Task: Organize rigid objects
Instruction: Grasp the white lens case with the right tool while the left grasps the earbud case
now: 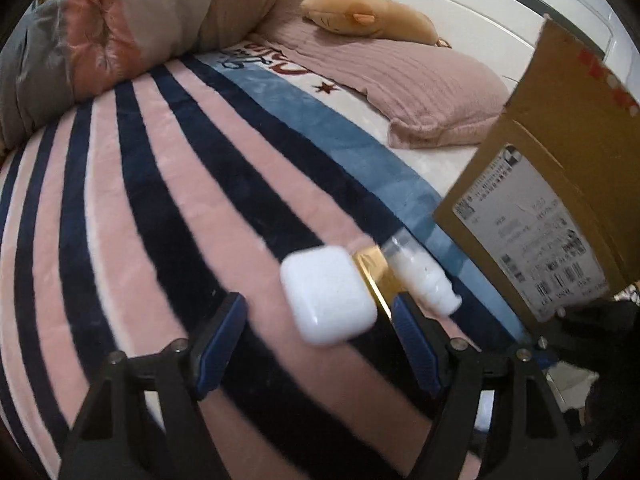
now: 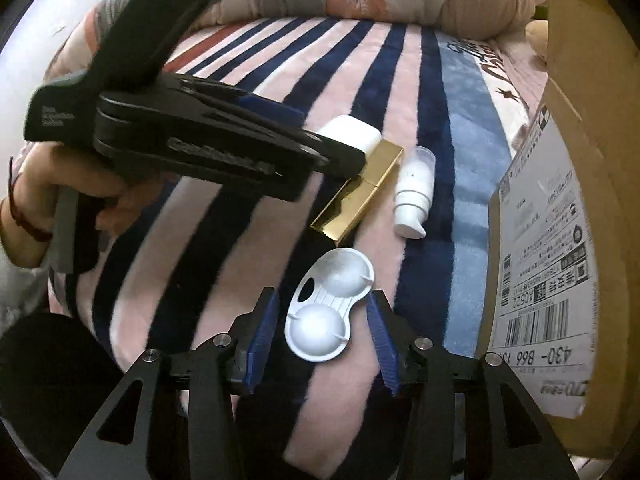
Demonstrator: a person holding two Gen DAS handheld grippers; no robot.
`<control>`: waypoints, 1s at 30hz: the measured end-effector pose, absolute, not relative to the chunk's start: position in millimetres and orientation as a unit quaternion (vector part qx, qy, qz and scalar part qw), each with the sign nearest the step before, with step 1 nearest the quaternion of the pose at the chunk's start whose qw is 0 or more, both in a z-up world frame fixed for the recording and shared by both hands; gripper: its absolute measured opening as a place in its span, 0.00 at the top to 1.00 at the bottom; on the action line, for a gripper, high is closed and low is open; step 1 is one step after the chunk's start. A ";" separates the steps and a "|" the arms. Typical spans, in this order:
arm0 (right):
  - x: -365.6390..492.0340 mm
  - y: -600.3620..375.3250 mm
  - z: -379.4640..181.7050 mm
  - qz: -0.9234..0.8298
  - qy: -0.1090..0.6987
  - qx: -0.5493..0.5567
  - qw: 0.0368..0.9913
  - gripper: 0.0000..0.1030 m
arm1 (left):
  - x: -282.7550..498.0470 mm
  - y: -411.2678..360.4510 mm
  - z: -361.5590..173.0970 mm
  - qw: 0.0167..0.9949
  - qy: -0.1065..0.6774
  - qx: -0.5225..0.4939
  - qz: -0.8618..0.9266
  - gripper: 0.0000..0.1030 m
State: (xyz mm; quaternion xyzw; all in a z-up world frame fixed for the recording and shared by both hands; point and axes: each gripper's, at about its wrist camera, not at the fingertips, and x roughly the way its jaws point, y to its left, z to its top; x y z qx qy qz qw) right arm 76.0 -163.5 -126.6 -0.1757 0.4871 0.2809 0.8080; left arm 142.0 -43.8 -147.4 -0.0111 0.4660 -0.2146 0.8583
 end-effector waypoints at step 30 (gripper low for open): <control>77.6 -158.6 -123.7 0.276 0.479 -0.177 0.815 0.60 | 110.0 -20.8 -143.9 0.849 0.490 0.021 -0.197 0.61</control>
